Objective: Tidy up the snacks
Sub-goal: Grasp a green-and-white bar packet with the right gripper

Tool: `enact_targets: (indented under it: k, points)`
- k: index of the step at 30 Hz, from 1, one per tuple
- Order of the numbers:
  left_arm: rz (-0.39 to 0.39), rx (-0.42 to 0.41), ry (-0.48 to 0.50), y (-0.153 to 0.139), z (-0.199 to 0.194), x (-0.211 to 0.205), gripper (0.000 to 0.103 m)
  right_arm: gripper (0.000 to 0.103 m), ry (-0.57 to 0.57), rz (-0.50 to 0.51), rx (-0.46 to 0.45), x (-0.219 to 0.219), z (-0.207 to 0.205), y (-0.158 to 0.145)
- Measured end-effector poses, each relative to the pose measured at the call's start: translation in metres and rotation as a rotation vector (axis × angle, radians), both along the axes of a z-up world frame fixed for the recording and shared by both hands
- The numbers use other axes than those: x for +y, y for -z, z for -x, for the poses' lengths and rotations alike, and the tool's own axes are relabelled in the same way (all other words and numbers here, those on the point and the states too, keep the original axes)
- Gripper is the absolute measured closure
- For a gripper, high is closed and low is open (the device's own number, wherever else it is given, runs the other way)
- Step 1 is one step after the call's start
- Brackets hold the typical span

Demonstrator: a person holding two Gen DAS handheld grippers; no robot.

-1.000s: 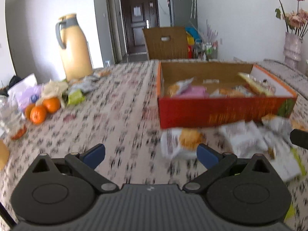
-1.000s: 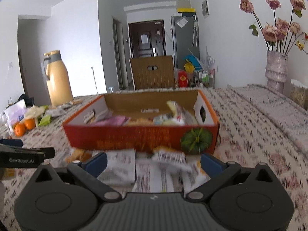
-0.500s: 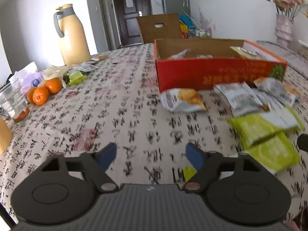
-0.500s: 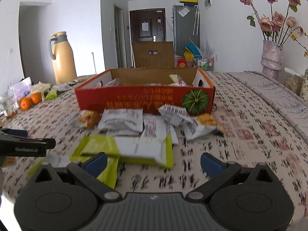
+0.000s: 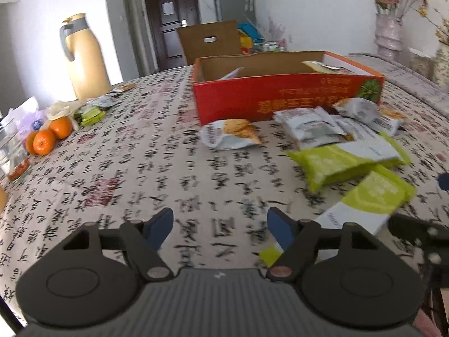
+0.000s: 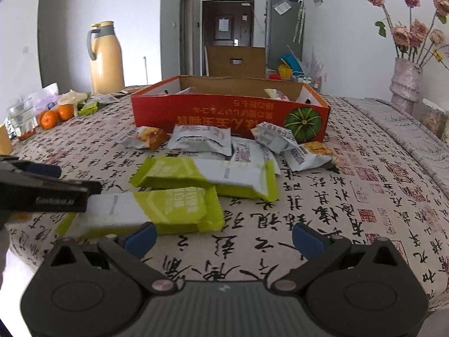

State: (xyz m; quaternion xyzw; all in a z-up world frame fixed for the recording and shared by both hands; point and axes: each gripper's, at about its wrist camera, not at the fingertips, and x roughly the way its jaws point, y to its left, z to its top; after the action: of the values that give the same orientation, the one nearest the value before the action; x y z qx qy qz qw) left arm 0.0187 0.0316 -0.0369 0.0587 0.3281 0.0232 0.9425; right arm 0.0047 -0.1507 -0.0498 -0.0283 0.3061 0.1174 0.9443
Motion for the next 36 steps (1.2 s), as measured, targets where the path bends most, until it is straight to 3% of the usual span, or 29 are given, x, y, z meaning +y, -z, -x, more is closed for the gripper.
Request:
enact_targets:
  k: [9, 17, 26, 33, 36]
  points:
    - [0.007, 0.008, 0.1, 0.001, 0.006, -0.037, 0.034, 0.002, 0.071, -0.054, 0.018, -0.026, 0.0, 0.003]
    - [0.035, -0.019, 0.046, -0.009, 0.009, -0.013, 0.031, 0.002, 0.063, -0.086, -0.017, -0.025, 0.011, -0.006]
    - [0.08, -0.064, 0.007, -0.025, 0.015, 0.032, 0.023, 0.001, 0.076, -0.127, 0.036, 0.009, 0.002, -0.013]
    - [0.124, -0.097, 0.015, -0.029, 0.019, 0.042, 0.003, 0.0, 0.16, -0.098, 0.115, 0.034, -0.012, -0.008]
    - [0.143, -0.102, 0.013, -0.029, 0.019, 0.045, 0.0, 0.0, 0.169, -0.085, 0.115, 0.038, -0.01, -0.007]
